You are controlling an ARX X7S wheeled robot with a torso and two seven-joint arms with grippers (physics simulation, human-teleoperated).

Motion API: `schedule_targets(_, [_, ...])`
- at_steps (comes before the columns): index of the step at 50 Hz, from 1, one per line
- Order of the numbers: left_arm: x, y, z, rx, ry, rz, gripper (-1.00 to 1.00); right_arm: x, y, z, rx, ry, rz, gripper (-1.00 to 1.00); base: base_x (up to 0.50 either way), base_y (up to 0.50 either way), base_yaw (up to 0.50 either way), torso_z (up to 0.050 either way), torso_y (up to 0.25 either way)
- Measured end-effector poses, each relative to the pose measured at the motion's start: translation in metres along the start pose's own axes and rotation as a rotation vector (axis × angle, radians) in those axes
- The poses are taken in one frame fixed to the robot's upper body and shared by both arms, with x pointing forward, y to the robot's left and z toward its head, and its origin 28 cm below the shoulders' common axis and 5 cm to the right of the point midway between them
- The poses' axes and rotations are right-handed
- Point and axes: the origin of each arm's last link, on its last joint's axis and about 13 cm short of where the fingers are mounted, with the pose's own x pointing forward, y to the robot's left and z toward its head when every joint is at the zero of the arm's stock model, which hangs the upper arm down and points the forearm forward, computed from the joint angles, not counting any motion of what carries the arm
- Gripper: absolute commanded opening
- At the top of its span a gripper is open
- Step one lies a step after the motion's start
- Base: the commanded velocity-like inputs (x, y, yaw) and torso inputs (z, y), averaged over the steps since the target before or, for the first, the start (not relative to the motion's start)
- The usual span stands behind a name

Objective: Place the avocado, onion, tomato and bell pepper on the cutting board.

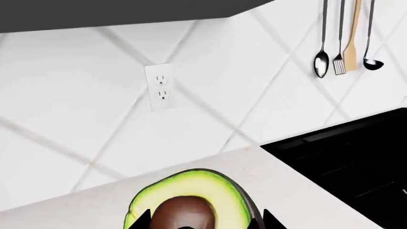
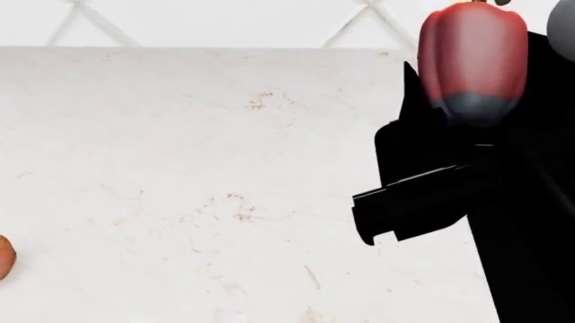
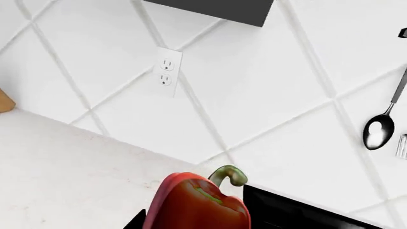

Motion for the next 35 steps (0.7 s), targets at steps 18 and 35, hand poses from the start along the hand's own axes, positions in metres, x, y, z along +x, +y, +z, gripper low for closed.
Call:
schedule_targets(18, [-0.0012, 0.0025, -0.0023, 0.000, -0.003, 0.004, -1.00, -0.0030, -0.0012, -0.0015, 0.013, 0.000, -0.014, -1.00, -0.10, -0.30, 0.00, 0.000, 0.000])
schedule_targets(35, [-0.0006, 0.0031, -0.0018, -0.002, -0.003, 0.014, -1.00, -0.0016, -0.0033, -0.0042, 0.023, 0.005, -0.022, -1.00, -0.12, -0.30, 0.00, 0.000, 0.000])
